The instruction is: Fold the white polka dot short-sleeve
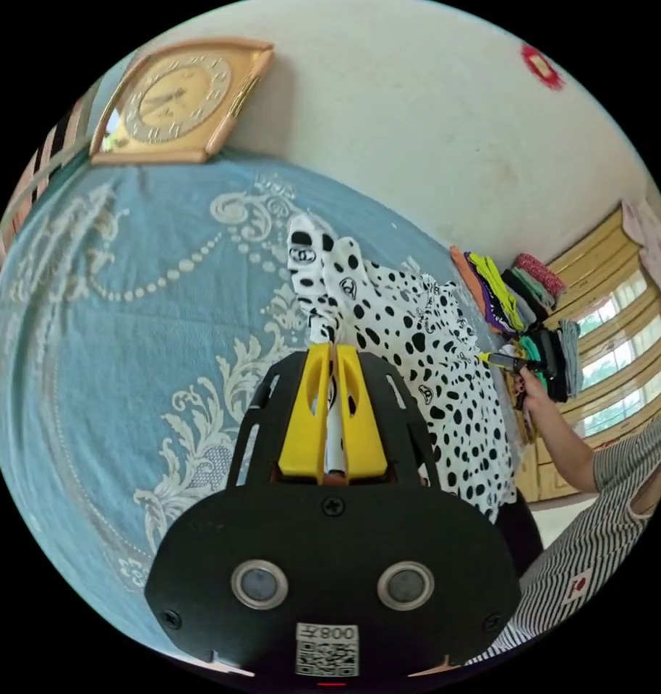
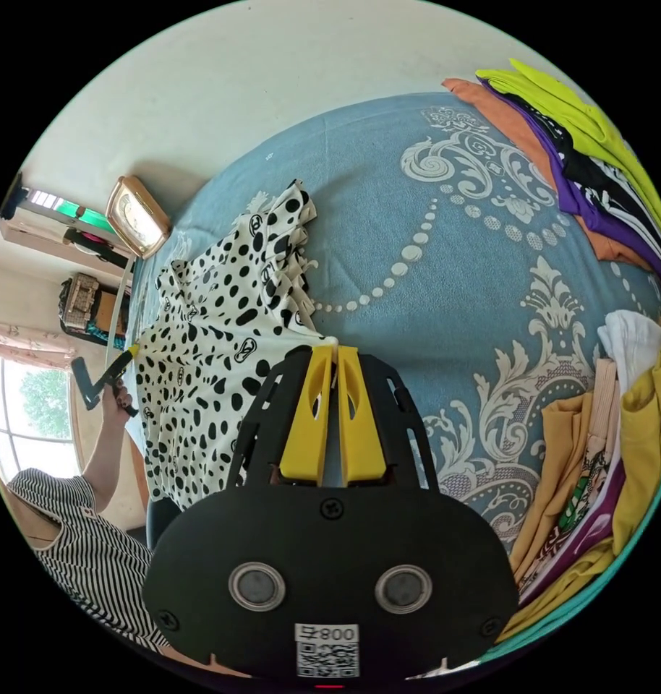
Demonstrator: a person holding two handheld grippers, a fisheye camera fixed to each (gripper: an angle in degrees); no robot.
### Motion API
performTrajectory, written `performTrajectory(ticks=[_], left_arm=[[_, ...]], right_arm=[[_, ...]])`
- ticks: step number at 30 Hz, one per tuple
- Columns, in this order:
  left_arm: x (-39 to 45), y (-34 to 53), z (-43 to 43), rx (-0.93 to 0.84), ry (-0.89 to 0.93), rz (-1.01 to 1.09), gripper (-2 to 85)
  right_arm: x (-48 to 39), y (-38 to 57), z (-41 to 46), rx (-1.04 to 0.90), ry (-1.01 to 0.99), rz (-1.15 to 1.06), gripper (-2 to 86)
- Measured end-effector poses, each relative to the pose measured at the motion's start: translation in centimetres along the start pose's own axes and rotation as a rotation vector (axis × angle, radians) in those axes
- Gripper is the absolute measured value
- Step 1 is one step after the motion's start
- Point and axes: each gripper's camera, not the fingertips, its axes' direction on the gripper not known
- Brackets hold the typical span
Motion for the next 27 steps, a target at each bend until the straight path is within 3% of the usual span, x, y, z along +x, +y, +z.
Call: performTrajectory(ticks=[3,7,11,15,17,24,27], left_arm=[[5.4,-0.1,1.0,-0.095,-0.155,0.234,3.1],[7.2,0.9,0.7,-0.112,-0.22,0.244,4.8],[3.8,2.3,-1.4,-0.032,-0.071,0.036,6.3],[-0.5,3.2,1.2,-0.111,0.109,-0.146,5.6],[-0.6,3.3,2.0,-0.137,0.163,-0.14,3.4],[0.5,2.4,-2.4,0.04,0.032,-0.136,0.5],[0.1,1.9,-2.6,0.03,-0.024,-0.139,0.3]], right_arm=[[-0.2,-0.3,-0.2,0.007,0.016,0.013,0.7],[-0.8,-0.3,-0.6,0.013,0.039,0.011,0.7],[-1.2,-0.7,-0.9,0.0,0.057,0.004,0.7],[-0.8,-0.7,-1.3,0.006,0.028,0.021,0.8],[-0.8,-0.7,-1.6,0.008,0.026,0.023,0.9],[-0.6,-0.8,-2.3,0.01,0.013,0.026,0.8],[-0.6,-0.9,-2.7,0.009,0.011,0.028,0.8]])
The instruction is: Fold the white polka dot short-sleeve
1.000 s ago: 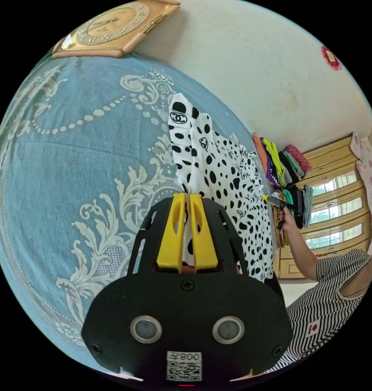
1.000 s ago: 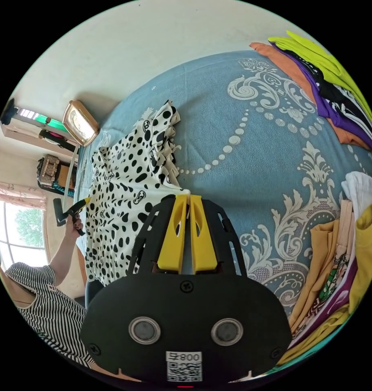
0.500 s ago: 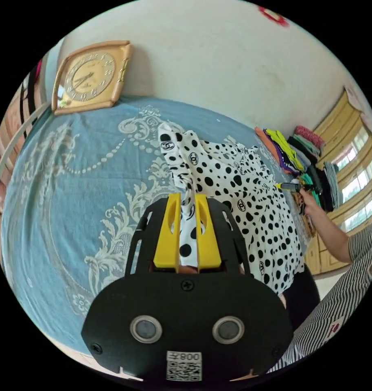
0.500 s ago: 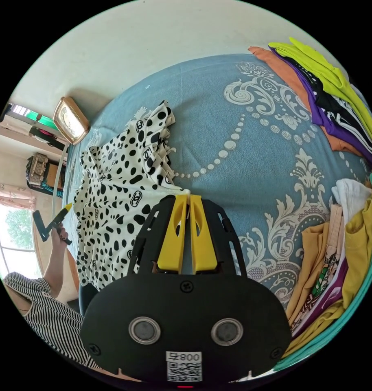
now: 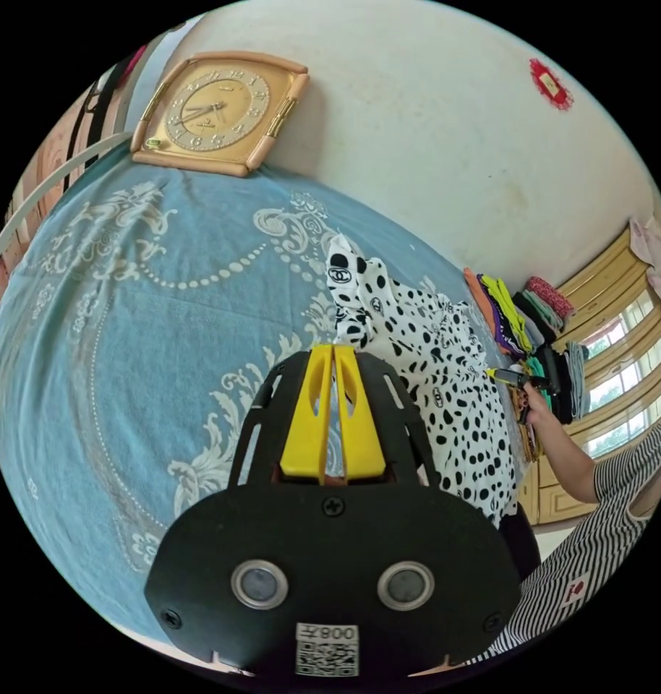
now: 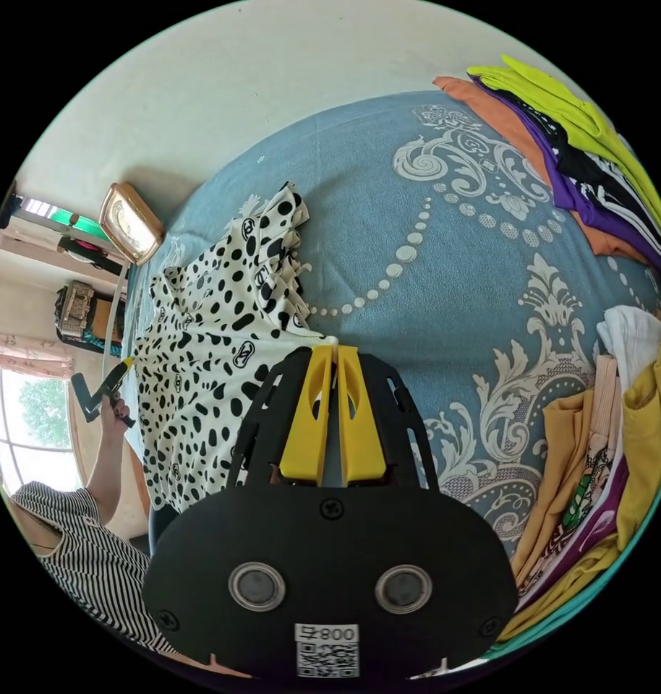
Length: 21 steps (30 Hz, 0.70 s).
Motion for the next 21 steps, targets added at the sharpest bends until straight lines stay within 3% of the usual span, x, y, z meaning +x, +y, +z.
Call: performTrajectory(ticks=[4,8,12,16,19,21], left_arm=[[0.5,0.2,2.4,-0.13,-0.08,0.033,0.3],[0.0,0.3,1.0,-0.04,-0.048,-0.052,0.8],[2.8,-0.6,-0.5,0.027,0.029,0.028,1.3],[6.5,-0.9,2.0,-0.083,-0.041,0.147,0.7],[6.1,-0.9,4.9,-0.208,-0.126,0.101,0.4],[5.3,-1.0,4.2,-0.158,-0.063,0.028,0.3]], right_arm=[[-0.5,-0.1,-0.5,-0.008,0.029,-0.016,0.8],[-0.5,0.0,-1.1,-0.01,0.023,-0.011,0.9],[0.3,0.4,-1.9,0.018,-0.05,0.023,1.1],[1.5,1.5,-2.8,0.066,-0.14,0.086,1.4],[1.3,2.1,-3.6,0.081,-0.146,0.091,1.5],[1.2,2.3,-4.2,0.084,-0.159,0.086,1.5]])
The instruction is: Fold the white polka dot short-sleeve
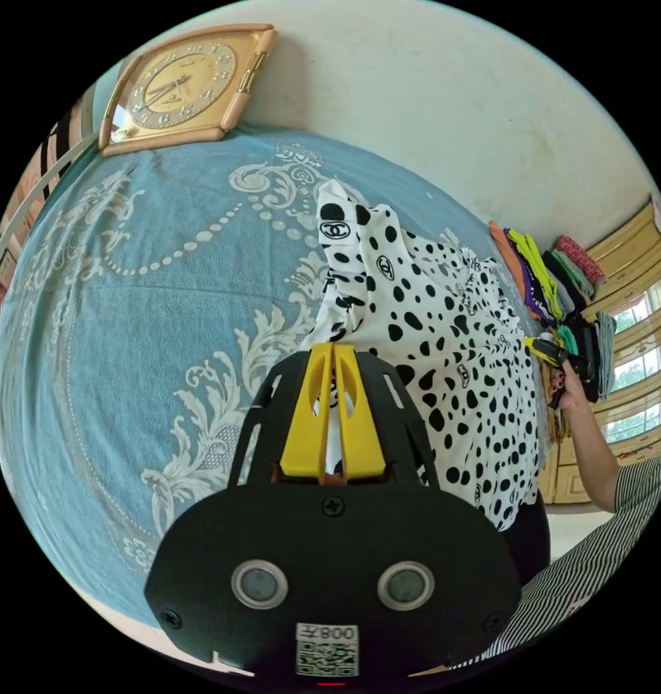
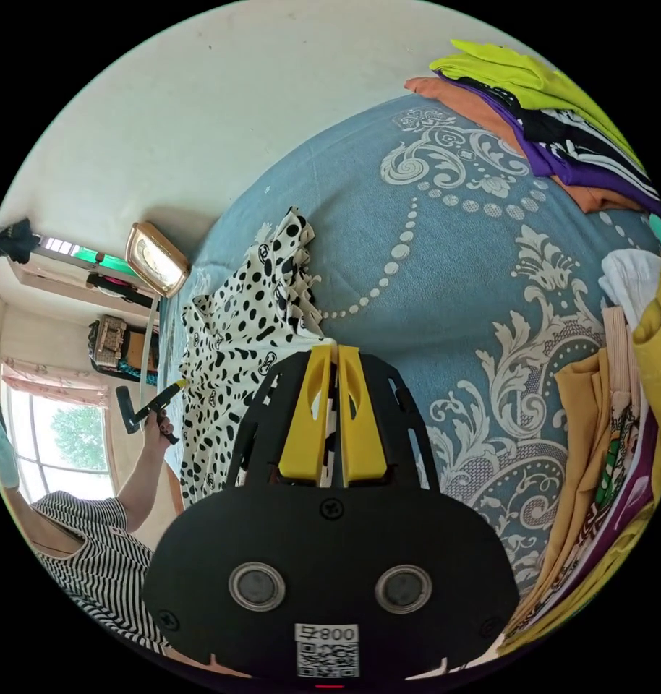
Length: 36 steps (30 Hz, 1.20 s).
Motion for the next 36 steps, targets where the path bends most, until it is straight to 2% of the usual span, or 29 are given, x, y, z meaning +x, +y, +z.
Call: performTrajectory(ticks=[6,10,13,15,19,23,28,32,36], left_arm=[[2.0,0.6,-1.4,0.04,-0.003,0.044,0.2],[3.9,-0.3,-2.2,0.095,-0.004,0.091,0.2],[5.0,-2.3,-1.4,0.097,0.029,0.137,0.2],[5.7,-4.5,-0.1,0.092,0.034,0.162,0.2],[6.1,-7.9,2.5,0.059,0.033,0.161,0.1],[5.8,-10.8,5.6,-0.021,-0.06,0.138,0.1],[6.2,-11.1,4.9,0.002,-0.082,0.163,0.1],[6.7,-9.1,2.3,0.112,-0.034,0.182,0.1],[5.4,-9.8,4.3,0.01,-0.077,0.135,0.1]], right_arm=[[0.2,0.1,-1.4,-0.039,-0.068,0.008,1.7],[0.6,0.7,-3.7,0.035,-0.06,0.061,1.3],[-2.4,-0.1,-4.8,0.101,-0.072,-0.031,0.6],[-5.7,-1.8,-3.7,0.071,-0.057,-0.121,0.3],[-13.0,-6.2,1.6,-0.013,0.051,-0.277,0.1],[-16.1,-8.5,6.2,-0.073,0.302,-0.315,0.0],[-18.3,-7.8,5.5,-0.033,0.358,-0.346,0.0],[-20.5,-4.9,3.3,0.073,0.349,-0.398,0.0],[-20.8,-4.7,6.1,-0.041,0.452,-0.42,0.0]])
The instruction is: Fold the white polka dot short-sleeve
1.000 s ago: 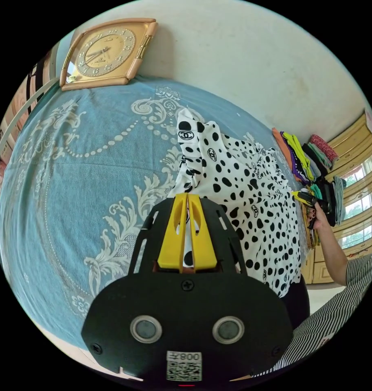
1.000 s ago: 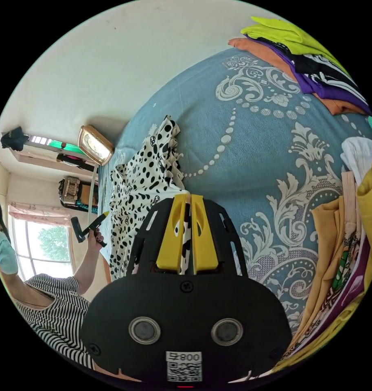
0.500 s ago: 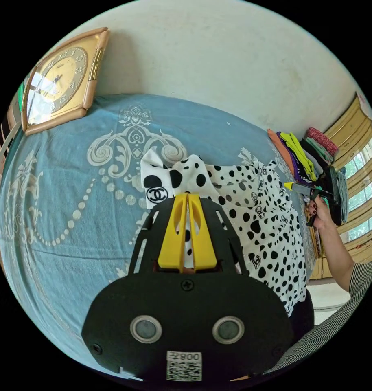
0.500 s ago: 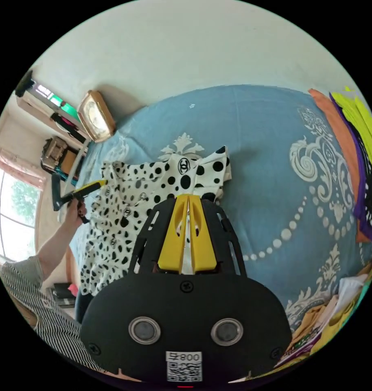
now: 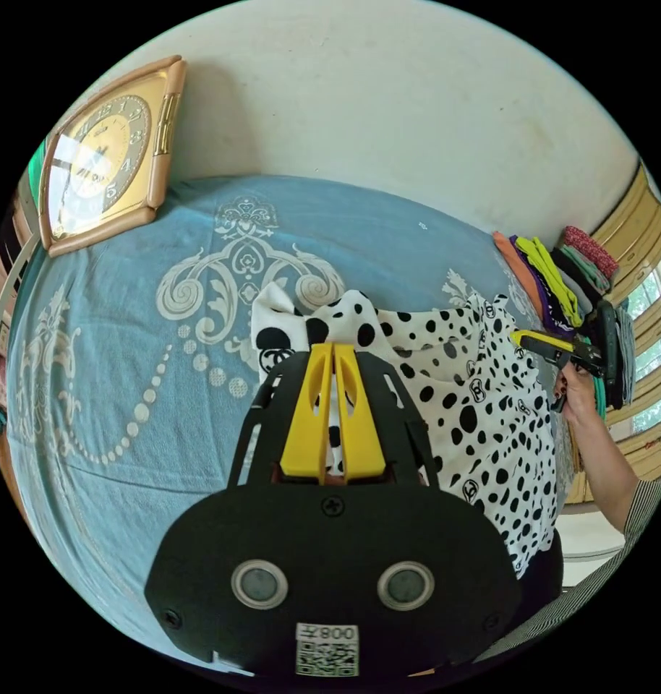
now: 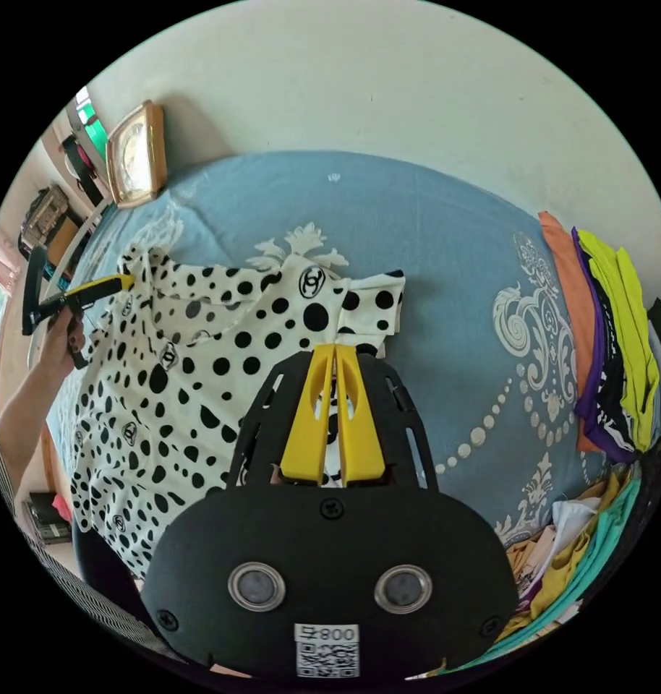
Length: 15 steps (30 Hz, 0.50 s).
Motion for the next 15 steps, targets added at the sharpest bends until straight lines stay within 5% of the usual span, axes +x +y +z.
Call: performTrajectory(ticks=[8,15], left_arm=[[-1.6,1.9,-3.2,0.044,0.055,-0.053,0.7],[-5.4,15.4,-11.6,0.053,0.203,-0.121,3.6]], right_arm=[[1.1,1.1,-2.7,-0.003,-0.045,0.041,0.1],[4.5,12.4,-10.0,0.051,-0.207,0.104,0.5]])
